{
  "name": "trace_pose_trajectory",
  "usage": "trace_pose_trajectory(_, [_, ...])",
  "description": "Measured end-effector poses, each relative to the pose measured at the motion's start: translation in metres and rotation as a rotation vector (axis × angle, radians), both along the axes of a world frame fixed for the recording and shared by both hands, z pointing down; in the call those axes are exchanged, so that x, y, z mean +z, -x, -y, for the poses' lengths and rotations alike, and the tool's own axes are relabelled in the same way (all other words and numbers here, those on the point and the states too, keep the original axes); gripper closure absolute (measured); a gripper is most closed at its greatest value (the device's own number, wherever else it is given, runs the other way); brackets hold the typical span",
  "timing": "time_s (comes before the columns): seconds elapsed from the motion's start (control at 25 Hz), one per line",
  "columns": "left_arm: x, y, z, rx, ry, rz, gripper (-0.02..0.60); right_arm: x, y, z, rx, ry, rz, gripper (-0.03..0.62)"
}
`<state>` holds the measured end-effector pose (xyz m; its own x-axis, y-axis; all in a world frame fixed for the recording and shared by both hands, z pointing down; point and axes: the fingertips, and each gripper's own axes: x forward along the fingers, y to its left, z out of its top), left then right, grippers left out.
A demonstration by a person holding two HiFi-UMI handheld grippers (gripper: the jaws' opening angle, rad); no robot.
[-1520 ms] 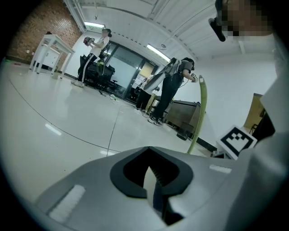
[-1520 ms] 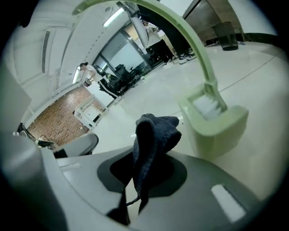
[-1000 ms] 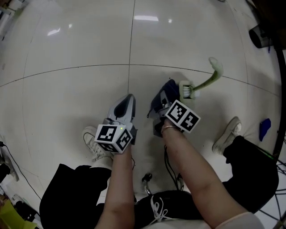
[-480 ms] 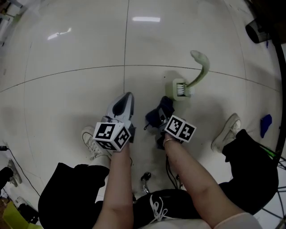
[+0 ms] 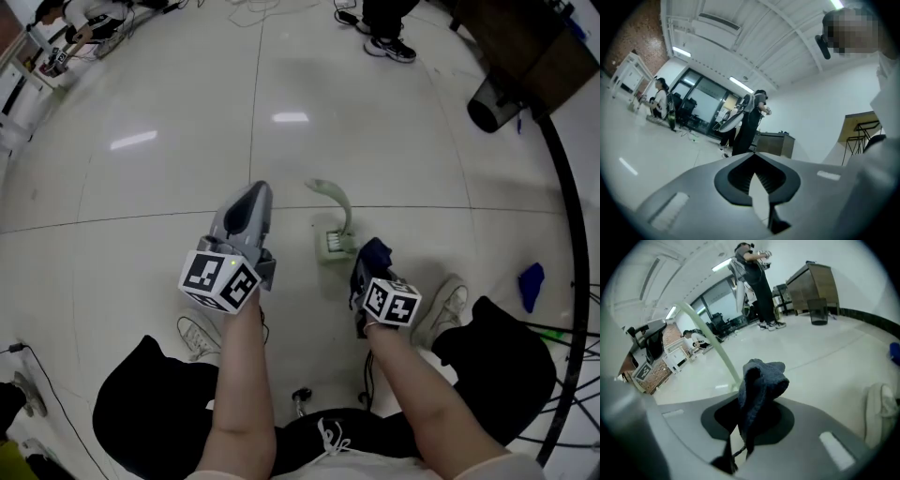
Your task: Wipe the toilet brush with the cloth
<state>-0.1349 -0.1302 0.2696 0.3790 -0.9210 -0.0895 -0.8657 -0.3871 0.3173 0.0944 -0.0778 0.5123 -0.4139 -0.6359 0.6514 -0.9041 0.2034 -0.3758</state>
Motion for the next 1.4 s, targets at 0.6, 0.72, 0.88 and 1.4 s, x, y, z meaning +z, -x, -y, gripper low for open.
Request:
trace_pose_trajectory(0.6, [-0.024, -0.059, 0.021, 0.194, 0.071, 0.041, 0.575, -0.319, 0.108, 0.061, -0.431, -0.703, 0.182, 0.531])
trace_pose_trajectory(0.72, [-0.023, -0.055, 0.02, 0.181, 0.06, 0.033, 0.575, -0.31, 0.126, 0.06, -0.489, -0.638, 0.228, 0.53])
trace_pose_trajectory(0.88, [-0.023, -0.057, 0.019, 0.193, 0.051, 0.007, 0.575, -0.278, 0.125, 0.069, -0.477, -0.54, 0.226, 0.531])
trace_pose_trajectory(1.4, [-0.027, -0.058, 0.019, 0.126, 0.03, 0.051, 0.575, -0.163, 0.066, 0.077, -0.26, -0.295, 0.556, 0.53])
